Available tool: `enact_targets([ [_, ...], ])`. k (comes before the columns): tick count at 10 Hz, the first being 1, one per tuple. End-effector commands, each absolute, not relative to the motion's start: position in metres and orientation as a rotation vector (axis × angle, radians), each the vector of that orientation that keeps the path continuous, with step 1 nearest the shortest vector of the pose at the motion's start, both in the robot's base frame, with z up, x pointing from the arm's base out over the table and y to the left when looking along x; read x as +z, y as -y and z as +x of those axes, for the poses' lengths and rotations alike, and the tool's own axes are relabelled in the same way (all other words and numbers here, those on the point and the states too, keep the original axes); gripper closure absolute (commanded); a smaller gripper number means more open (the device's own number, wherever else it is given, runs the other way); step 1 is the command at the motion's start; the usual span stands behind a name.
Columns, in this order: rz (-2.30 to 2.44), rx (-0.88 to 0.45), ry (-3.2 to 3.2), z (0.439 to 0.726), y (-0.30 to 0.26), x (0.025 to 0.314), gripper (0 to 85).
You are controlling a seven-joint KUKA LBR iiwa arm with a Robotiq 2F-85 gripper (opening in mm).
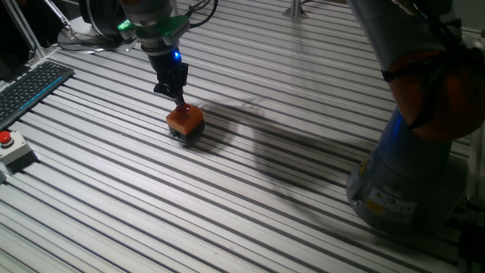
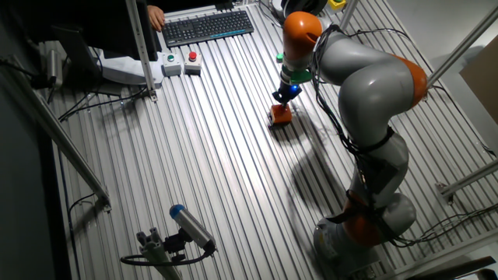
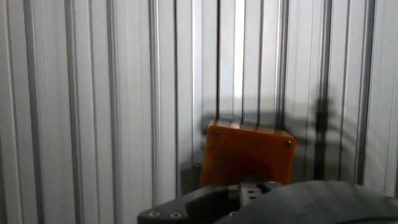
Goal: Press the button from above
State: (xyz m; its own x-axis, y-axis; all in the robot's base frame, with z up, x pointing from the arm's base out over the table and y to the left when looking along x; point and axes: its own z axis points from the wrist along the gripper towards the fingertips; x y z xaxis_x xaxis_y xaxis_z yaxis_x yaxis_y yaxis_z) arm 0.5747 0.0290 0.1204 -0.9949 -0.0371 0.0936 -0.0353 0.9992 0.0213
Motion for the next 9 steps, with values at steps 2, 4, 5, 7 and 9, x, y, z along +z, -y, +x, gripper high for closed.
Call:
enact_targets([
  [2, 0.060, -0.034, 3.047, 0.575, -0.028, 0.115, 85.0],
  [4, 0.060, -0.039, 3.054, 0.575, -0.028, 0.105, 85.0],
  [5, 0.065, -0.039, 3.060, 0.576, -0.027, 0.099, 85.0],
  [7, 0.067, -0.061, 3.068, 0.575, -0.024, 0.086, 85.0],
  [9, 0.057, -0.066, 3.060, 0.573, -0.026, 0.091, 85.0],
])
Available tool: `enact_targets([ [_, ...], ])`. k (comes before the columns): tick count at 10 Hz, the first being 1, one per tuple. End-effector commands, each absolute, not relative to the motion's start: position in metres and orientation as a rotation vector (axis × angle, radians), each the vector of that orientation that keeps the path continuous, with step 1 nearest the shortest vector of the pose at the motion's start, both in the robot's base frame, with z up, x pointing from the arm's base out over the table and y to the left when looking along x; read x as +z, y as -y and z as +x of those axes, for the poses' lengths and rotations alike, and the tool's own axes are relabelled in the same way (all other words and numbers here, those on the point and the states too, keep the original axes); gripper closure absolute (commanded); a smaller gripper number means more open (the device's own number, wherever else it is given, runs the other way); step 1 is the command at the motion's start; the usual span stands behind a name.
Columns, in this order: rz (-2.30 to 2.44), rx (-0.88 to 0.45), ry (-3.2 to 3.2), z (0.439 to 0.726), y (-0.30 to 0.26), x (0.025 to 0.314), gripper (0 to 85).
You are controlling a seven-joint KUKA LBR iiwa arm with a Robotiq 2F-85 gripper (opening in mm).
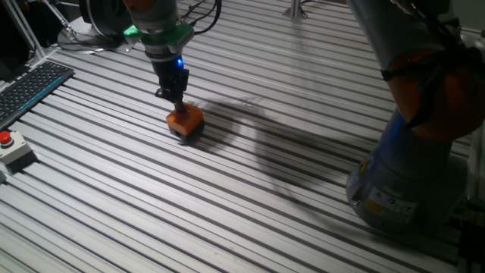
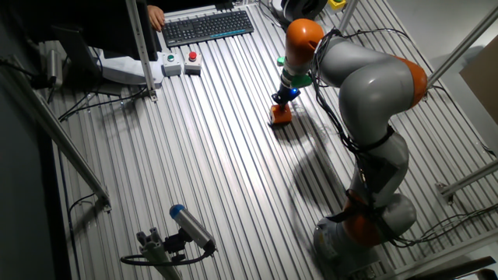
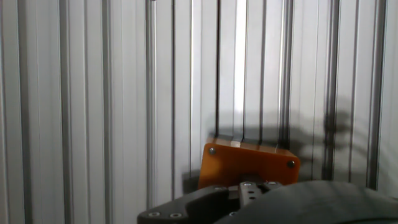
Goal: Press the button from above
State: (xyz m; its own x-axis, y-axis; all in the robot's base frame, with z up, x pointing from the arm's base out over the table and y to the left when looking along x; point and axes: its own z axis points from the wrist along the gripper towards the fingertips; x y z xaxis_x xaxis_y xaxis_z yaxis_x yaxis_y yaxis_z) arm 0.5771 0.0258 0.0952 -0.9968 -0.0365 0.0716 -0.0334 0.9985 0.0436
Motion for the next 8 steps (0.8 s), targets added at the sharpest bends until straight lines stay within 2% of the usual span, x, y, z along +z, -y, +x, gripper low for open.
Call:
enact_targets([
  [1, 0.049, -0.063, 3.048, 0.571, -0.028, 0.100, 85.0],
  [3, 0.047, -0.048, 3.022, 0.567, -0.030, 0.125, 85.0],
  [8, 0.050, -0.059, 3.018, 0.562, -0.025, 0.142, 85.0],
])
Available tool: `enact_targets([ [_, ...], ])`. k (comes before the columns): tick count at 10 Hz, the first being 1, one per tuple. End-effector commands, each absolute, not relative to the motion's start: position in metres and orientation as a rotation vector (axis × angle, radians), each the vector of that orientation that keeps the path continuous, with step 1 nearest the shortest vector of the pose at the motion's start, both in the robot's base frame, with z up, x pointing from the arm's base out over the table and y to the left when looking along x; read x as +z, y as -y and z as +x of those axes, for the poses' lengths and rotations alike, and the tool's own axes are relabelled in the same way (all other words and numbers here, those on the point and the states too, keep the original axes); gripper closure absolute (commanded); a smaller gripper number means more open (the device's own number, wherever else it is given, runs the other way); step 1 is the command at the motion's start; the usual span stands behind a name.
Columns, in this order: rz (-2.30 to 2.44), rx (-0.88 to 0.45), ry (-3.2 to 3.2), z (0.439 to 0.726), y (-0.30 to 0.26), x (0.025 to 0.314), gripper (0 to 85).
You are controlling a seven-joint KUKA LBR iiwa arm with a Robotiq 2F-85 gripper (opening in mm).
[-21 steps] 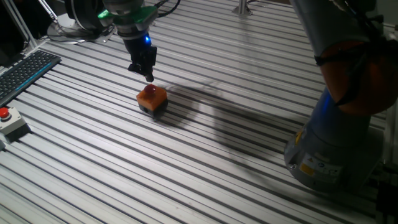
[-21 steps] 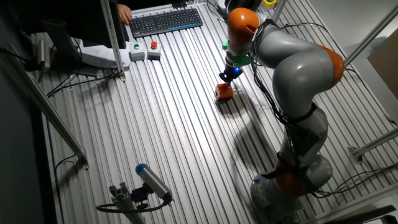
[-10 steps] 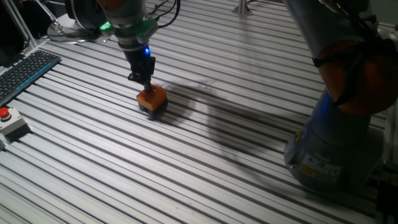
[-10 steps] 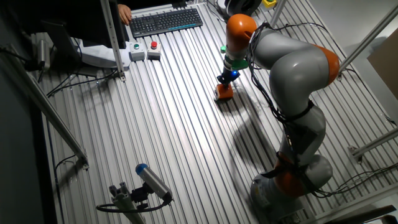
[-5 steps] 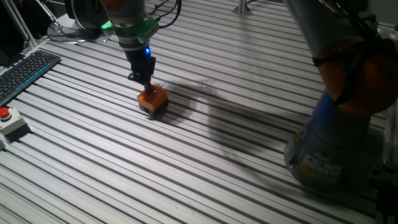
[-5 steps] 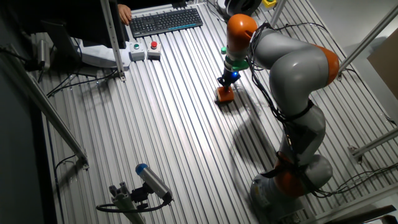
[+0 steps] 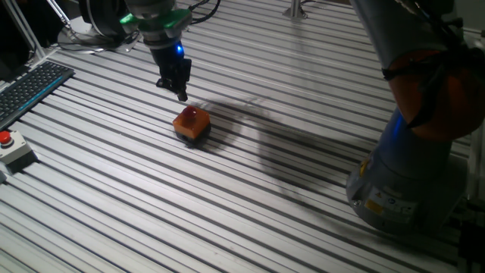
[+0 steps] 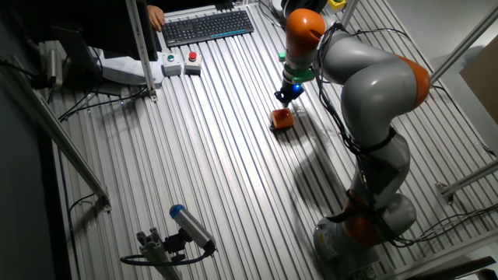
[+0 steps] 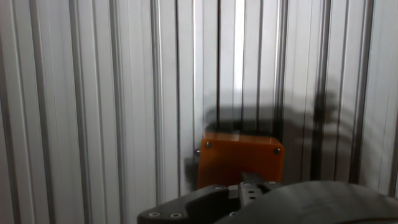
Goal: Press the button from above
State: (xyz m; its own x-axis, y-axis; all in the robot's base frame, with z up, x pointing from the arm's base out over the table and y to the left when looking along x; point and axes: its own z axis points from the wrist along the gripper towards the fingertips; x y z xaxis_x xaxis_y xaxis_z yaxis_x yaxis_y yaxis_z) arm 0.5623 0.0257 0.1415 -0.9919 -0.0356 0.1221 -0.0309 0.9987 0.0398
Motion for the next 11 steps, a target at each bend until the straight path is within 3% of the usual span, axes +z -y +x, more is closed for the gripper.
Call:
enact_targets([
  [1, 0.051, -0.055, 3.024, 0.5624, -0.0262, 0.1414, 85.0],
  [11, -0.014, -0.096, 3.030, 0.5602, -0.0235, 0.1403, 85.0],
])
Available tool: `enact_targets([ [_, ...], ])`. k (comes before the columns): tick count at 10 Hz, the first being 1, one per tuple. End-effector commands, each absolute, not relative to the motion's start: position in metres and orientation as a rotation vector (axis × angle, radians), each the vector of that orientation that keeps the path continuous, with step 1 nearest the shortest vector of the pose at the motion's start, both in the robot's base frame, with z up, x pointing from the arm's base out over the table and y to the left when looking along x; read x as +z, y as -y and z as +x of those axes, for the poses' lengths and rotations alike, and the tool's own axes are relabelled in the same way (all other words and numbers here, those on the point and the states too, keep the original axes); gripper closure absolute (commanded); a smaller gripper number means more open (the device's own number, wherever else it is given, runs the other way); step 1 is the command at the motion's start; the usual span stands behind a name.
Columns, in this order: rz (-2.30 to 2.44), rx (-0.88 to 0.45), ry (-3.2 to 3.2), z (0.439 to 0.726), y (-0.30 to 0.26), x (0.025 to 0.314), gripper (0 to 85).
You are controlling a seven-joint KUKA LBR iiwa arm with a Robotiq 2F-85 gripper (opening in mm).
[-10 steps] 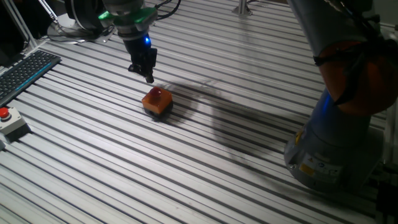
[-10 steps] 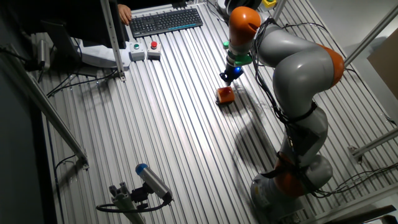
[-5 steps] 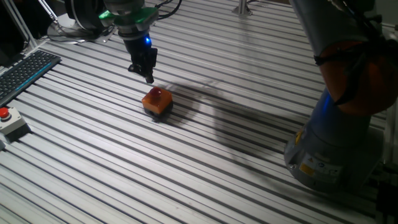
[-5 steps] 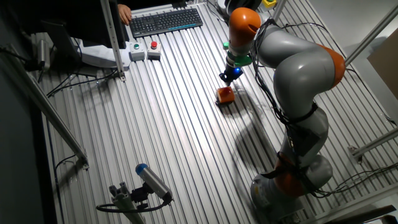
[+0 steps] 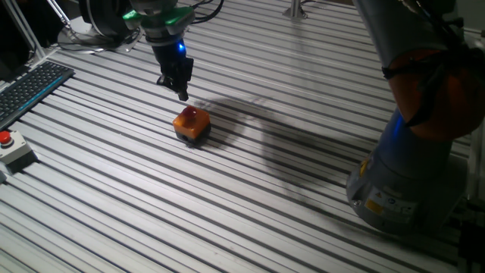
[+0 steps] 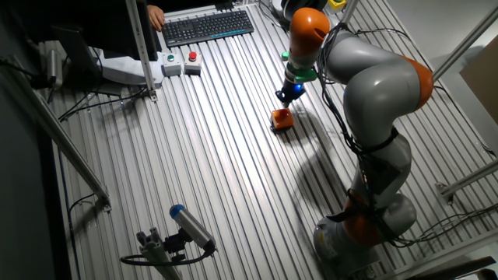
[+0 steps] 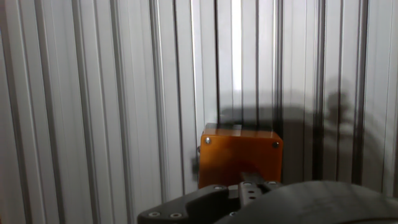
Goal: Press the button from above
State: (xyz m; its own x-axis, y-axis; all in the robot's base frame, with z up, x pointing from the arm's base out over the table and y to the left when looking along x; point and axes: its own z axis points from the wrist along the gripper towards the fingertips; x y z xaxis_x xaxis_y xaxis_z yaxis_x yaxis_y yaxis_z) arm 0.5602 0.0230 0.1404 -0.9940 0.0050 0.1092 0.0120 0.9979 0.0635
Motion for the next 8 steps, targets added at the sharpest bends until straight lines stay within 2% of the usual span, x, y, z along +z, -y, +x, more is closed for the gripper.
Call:
enact_targets([
  [1, -0.011, -0.098, 3.031, 0.5596, -0.0216, 0.1403, 85.0],
  [5, -0.010, -0.077, 3.027, 0.5580, -0.0210, 0.1412, 85.0],
  [8, -0.043, -0.111, 3.016, 0.5574, -0.0211, 0.1406, 85.0],
])
